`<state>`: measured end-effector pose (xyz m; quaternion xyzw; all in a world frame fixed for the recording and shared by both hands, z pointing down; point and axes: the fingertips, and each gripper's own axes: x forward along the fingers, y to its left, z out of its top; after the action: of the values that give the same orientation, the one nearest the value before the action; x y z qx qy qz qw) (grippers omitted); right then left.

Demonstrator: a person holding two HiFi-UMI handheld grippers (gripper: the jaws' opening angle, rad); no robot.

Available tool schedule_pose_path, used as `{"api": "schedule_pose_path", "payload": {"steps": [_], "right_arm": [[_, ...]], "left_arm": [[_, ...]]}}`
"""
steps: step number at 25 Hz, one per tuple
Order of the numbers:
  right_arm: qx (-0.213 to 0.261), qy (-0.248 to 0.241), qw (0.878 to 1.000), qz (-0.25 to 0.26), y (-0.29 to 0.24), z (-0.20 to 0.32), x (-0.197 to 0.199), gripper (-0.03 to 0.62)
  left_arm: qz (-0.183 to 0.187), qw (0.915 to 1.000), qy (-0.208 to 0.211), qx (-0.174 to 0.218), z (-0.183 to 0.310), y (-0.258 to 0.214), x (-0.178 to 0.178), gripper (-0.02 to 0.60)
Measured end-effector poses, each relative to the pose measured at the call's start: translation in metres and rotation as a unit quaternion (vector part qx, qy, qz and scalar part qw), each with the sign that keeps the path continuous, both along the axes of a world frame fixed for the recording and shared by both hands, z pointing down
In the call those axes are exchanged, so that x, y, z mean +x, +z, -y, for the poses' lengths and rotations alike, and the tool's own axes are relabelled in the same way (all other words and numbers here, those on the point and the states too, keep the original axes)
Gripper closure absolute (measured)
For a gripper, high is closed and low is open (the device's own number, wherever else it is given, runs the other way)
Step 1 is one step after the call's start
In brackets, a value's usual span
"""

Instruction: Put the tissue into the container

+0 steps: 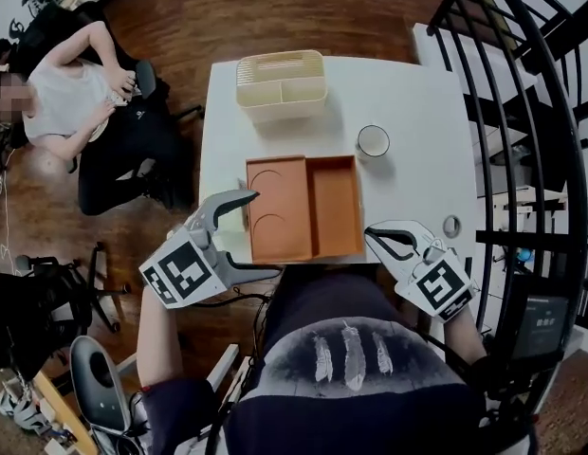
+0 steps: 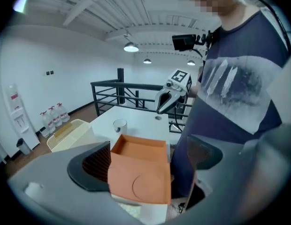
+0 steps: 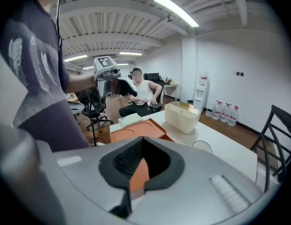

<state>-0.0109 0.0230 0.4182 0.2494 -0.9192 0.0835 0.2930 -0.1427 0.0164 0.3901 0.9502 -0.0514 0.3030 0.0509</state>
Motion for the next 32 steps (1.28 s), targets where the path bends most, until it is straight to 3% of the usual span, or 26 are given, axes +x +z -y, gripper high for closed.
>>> {"api": "schedule_pose_path", "payload": {"steps": [4, 8, 15, 26, 32], "right_arm": [[0.002, -0.010, 0.999, 0.048, -0.018, 0.003, 0.002, 0.591], [0.008, -0.024, 0.998, 0.058, -0.020, -0.001, 0.007, 0.591], [0.003, -0.036, 0.997, 0.066, -0.032, 0.004, 0.036, 0.591], [0.016, -0.038, 0.995, 0.085, -0.041, 0.007, 0.050, 0.591], [0.011, -0.037, 0.996, 0.079, -0.034, 0.004, 0.055, 0.591]], "left_arm": [[-0.088, 0.9950, -0.046, 0.007, -0.006, -0.018, 0.022, 0.185], [-0.156, 0.9808, -0.114, 0.023, -0.005, -0.024, 0.029, 0.552], [-0.179, 0.9747, -0.134, -0.005, -0.017, -0.030, 0.072, 0.568], [-0.160, 0.9732, -0.165, -0.003, -0.015, -0.029, 0.089, 0.568], [-0.160, 0.9749, -0.155, -0.003, -0.016, -0.023, 0.097, 0.568]]}}
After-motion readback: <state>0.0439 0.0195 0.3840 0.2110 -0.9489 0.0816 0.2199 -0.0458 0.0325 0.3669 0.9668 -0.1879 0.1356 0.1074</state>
